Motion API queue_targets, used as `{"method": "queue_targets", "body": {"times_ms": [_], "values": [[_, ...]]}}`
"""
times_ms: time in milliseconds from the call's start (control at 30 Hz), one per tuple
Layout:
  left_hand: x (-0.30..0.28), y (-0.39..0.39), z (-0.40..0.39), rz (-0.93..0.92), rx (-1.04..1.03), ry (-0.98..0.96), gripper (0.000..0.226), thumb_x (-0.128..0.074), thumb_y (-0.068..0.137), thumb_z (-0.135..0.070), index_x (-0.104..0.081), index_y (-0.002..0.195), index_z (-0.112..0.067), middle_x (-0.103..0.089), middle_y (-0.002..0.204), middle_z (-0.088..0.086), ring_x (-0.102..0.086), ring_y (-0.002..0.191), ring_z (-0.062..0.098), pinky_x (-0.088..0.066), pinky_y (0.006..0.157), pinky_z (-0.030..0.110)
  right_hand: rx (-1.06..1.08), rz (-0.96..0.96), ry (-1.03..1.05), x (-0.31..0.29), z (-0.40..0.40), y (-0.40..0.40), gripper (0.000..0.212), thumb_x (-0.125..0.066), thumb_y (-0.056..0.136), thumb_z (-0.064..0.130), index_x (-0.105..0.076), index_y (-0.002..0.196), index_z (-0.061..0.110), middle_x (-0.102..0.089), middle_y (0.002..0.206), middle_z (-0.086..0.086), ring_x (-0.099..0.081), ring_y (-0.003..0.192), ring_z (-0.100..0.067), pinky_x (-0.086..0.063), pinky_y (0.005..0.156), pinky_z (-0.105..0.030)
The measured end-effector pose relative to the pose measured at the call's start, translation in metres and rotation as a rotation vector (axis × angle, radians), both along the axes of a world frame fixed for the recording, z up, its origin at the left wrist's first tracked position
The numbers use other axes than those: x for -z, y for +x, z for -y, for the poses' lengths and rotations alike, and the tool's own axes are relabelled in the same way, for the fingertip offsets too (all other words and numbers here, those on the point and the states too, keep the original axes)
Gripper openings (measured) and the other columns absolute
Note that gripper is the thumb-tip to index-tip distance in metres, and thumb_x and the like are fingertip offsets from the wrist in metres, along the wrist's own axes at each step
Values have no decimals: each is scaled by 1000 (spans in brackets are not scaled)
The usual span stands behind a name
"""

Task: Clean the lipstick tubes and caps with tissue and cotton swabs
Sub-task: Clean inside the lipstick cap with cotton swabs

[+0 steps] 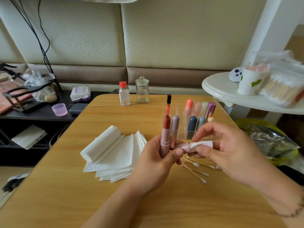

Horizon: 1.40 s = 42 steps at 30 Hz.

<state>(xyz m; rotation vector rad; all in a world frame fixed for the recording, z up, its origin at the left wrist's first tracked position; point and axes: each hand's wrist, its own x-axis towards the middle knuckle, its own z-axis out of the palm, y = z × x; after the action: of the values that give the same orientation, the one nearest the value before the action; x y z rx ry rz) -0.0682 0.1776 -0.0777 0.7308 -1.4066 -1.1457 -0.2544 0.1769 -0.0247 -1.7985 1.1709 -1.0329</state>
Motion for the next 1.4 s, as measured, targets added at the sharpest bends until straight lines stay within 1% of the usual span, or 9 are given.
{"method": "queue_targets", "body": {"times_ms": [167,333,467,633,767,933,1033,1233,1400], "values": [[2,0,0,41,24,-5,16,-60,87,-7,-44,84,-7,-72,85,0,-58,64,17,-50,65,27,54,150,-55,10,-7,13,10,-80,68,19,-77,76,14,-74,75,-6,-73,60,-23,-57,56,-24],[-1,-1,-3,-38,58,58,16,-57,88,-11,-42,86,-7,-66,70,-1,-53,57,19,-47,58,26,80,-137,-410,14,-7,2,40,-69,88,48,-69,119,24,-70,98,2,-70,66,-9,-56,56,-22],[-4,0,-4,-111,82,100,15,-57,89,-11,-42,85,-8,-68,74,8,-50,51,18,-44,50,25,-70,-690,-984,13,10,-25,26,-61,92,25,-69,112,10,-70,101,-5,-68,72,-18,-58,56,-34],[-2,-1,-3,-67,110,55,17,-55,91,-5,-39,87,-7,-70,78,1,-46,54,18,-44,54,27,-204,-887,-1075,5,21,-25,15,-57,83,-2,-72,83,3,-63,75,-9,-57,57,-27,-49,46,-39],[-1,0,-2,21,52,-38,18,-58,89,-1,-42,84,-9,-72,87,2,-53,60,12,-45,59,22,-188,-671,-677,11,11,-8,34,-55,94,20,-56,62,10,-43,57,9,-35,49,-7,-28,49,-20],[-2,1,-4,164,15,-158,20,-60,87,7,-50,87,-10,-75,93,-7,-69,85,15,-54,76,27,-66,195,654,4,-2,7,33,-54,95,11,-54,62,4,-24,47,1,-22,31,-11,-20,33,-20],[-2,2,-3,154,44,-137,28,-62,89,1,-59,89,-27,-74,92,6,-65,76,16,-50,71,27,-40,403,928,-2,-13,15,24,-56,79,24,-52,60,10,-18,52,2,-19,30,-11,-21,33,-18],[2,1,0,-31,121,37,18,-56,91,-5,-38,89,-6,-68,81,9,-43,52,18,-40,52,26,-88,-759,-665,3,-7,-10,34,-52,98,49,-65,91,18,-53,72,13,-47,56,-8,-40,46,-23],[0,-1,-2,-88,130,54,18,-55,90,-3,-37,89,-7,-65,82,19,-44,49,16,-40,50,18,-112,-949,-970,8,4,-13,13,-57,90,11,-66,80,9,-51,68,-3,-45,49,-22,-38,36,-35]]}}
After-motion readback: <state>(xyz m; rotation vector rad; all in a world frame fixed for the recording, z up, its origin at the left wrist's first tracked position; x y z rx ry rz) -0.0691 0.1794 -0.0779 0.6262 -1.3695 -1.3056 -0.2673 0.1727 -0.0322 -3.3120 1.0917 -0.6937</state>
